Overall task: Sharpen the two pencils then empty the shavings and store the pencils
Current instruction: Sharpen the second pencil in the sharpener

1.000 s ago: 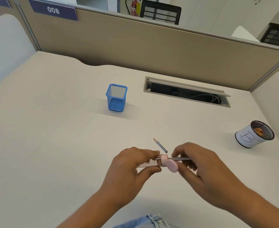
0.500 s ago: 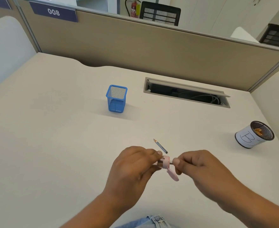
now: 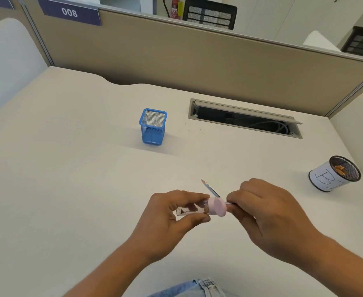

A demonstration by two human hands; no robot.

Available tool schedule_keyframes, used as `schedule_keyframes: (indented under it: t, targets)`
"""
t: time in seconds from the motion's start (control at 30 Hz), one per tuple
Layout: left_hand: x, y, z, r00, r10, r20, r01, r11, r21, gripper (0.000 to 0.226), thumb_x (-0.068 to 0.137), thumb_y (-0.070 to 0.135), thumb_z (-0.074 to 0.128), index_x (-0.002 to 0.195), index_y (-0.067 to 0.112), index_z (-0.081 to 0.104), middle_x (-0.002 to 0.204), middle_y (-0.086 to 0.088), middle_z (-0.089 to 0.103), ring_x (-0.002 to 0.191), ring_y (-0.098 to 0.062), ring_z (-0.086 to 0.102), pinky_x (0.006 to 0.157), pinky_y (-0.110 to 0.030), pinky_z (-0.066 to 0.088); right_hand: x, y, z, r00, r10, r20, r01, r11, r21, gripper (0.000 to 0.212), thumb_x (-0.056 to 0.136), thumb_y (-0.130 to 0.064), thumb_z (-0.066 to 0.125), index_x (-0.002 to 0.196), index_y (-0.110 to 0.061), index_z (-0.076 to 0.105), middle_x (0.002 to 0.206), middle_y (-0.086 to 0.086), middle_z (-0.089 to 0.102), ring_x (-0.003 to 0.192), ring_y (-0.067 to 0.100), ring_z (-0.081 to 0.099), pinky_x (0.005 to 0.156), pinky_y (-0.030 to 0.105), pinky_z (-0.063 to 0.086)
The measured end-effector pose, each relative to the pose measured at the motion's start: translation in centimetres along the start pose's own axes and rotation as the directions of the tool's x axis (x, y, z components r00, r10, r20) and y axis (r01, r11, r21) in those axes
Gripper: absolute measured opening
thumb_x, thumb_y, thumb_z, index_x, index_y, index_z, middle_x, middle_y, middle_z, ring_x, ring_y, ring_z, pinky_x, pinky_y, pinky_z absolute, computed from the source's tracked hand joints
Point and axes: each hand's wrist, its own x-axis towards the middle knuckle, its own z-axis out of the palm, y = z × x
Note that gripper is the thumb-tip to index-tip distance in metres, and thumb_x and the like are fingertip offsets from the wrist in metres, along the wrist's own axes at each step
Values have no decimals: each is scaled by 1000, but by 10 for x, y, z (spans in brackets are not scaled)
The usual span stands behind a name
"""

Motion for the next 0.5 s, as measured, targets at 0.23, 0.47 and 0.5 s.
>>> schedule_keyframes:
  t: [0.23,0.47,0.5]
  targets:
    - [-1,-9,11,907,395,-145,-327,878,349,26,81,27,72,106,22,70,102,11,73,90,-10,64,80,-28,51,5,-4,5,687,523,505,-726,472,499,43,98,-38,53,61,-17,58,48,-8,29,45,13,23,45,23,20]
    - [-1,-1,3,990,43,-137,-37,998,48,32,74,30,80,104,39,70,91,18,73,89,-7,67,70,-25,53,3,-1,-5,971,201,126,-222,958,182,8,96,-32,54,91,-32,60,76,-11,58,65,10,49,56,19,40]
    - [-1,0,3,993,10,-120,-7,1000,20,31,75,27,81,102,38,72,90,19,74,87,-6,67,72,-19,51,3,1,-5,991,114,67,-119,990,74,14,96,-31,51,93,-25,64,78,-10,58,67,11,50,56,24,43]
